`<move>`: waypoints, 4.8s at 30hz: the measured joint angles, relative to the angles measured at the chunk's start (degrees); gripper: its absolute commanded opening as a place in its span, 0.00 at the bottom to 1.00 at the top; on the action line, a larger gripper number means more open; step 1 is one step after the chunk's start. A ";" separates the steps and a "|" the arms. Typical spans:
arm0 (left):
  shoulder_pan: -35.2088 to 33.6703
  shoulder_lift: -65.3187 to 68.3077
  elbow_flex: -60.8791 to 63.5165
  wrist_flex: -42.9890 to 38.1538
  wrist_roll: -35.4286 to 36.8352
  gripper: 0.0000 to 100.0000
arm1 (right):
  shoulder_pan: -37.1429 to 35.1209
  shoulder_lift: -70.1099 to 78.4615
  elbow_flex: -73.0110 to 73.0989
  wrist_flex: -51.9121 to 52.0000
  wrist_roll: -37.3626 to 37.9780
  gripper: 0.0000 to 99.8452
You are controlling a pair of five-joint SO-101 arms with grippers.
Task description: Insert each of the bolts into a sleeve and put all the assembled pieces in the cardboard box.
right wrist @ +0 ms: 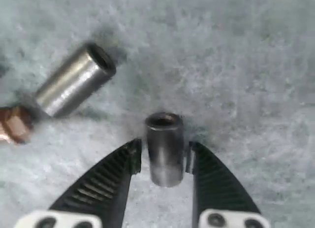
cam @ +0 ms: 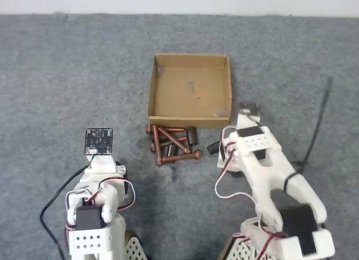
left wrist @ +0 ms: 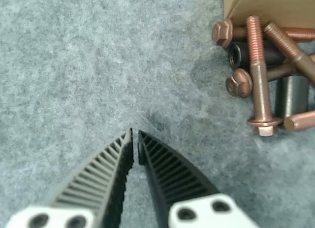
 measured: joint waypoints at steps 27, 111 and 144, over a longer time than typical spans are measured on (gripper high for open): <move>0.00 0.00 0.00 -0.44 0.00 0.01 | 2.55 -1.32 0.26 -0.97 6.77 0.01; 16.44 57.76 -19.69 -47.56 19.78 0.03 | 3.43 -1.67 1.67 -2.55 10.90 0.01; 22.59 80.35 -32.00 -40.35 21.36 0.09 | 3.52 -1.76 2.02 -4.48 14.51 0.01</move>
